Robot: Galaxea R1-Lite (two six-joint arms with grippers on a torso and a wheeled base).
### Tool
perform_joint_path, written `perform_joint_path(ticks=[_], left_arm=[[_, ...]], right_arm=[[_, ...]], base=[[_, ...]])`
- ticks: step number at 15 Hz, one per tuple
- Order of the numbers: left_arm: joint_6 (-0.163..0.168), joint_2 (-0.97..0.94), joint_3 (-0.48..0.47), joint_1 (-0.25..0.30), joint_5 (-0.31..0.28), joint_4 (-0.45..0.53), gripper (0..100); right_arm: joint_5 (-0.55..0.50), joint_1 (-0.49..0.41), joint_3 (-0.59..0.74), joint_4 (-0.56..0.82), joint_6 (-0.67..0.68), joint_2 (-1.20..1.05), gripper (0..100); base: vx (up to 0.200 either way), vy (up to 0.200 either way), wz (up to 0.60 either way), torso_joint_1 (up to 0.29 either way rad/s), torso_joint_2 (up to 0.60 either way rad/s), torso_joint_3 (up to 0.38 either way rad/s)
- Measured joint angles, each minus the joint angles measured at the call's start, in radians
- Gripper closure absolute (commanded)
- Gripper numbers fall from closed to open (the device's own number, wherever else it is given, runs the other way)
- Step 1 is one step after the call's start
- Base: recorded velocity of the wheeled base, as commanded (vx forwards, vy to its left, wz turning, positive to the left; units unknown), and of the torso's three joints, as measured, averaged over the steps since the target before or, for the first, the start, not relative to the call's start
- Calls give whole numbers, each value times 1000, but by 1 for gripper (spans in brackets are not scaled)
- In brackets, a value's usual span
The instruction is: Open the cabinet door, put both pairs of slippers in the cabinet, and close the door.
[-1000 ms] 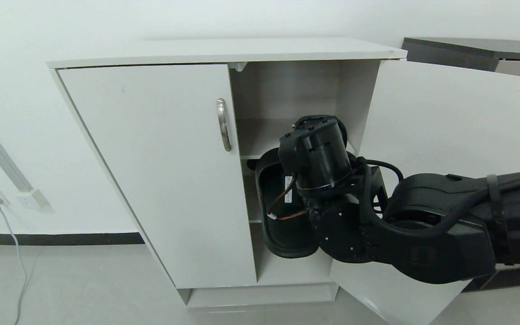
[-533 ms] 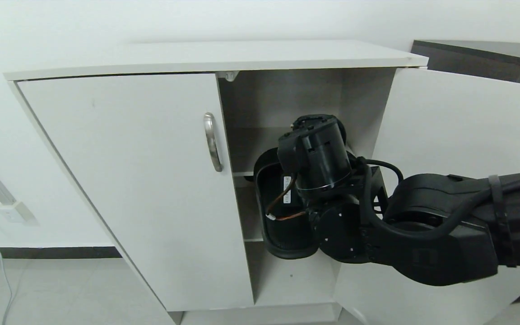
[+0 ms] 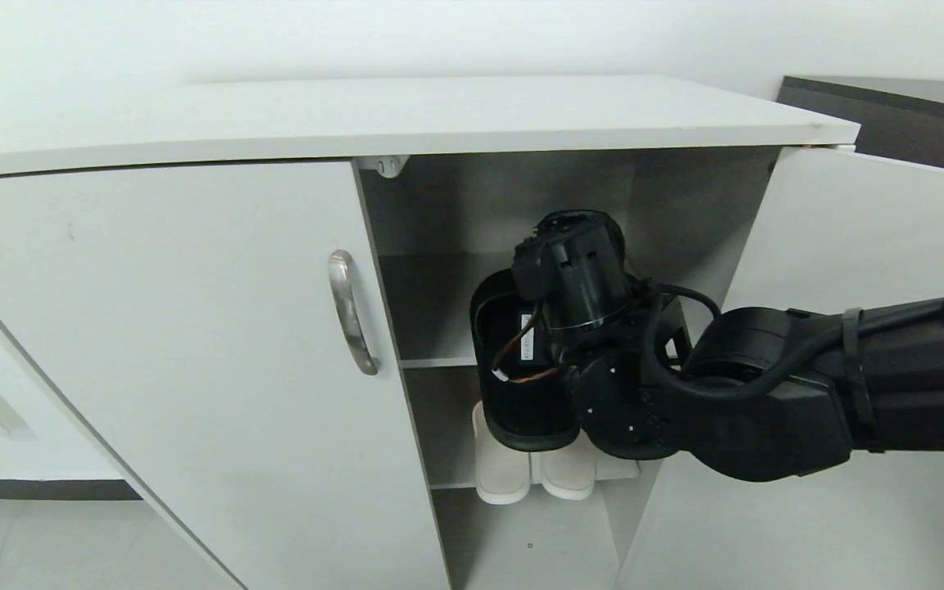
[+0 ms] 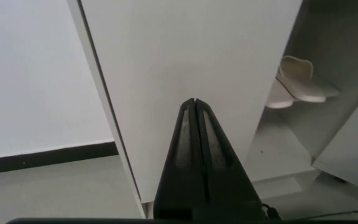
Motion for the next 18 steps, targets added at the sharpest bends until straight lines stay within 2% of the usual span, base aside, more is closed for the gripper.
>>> perform_joint_path(ticks=[3, 9, 12, 18], left_arm=[[-1, 0, 0, 0, 1, 0, 100], [-4, 0, 0, 0, 1, 0, 100], [-4, 0, 0, 0, 1, 0, 100], [-4, 0, 0, 0, 1, 0, 100]], right_arm=[[37, -26, -63, 4, -36, 28, 100], [39, -69, -232, 10, -87, 126, 100], [40, -84, -305, 54, -96, 159, 100], [44, -97, -373, 66, -94, 210, 100]], base=[[0, 0, 0, 0, 0, 0], [0, 0, 0, 0, 0, 0], [0, 0, 0, 0, 0, 0], [0, 0, 0, 0, 0, 0]])
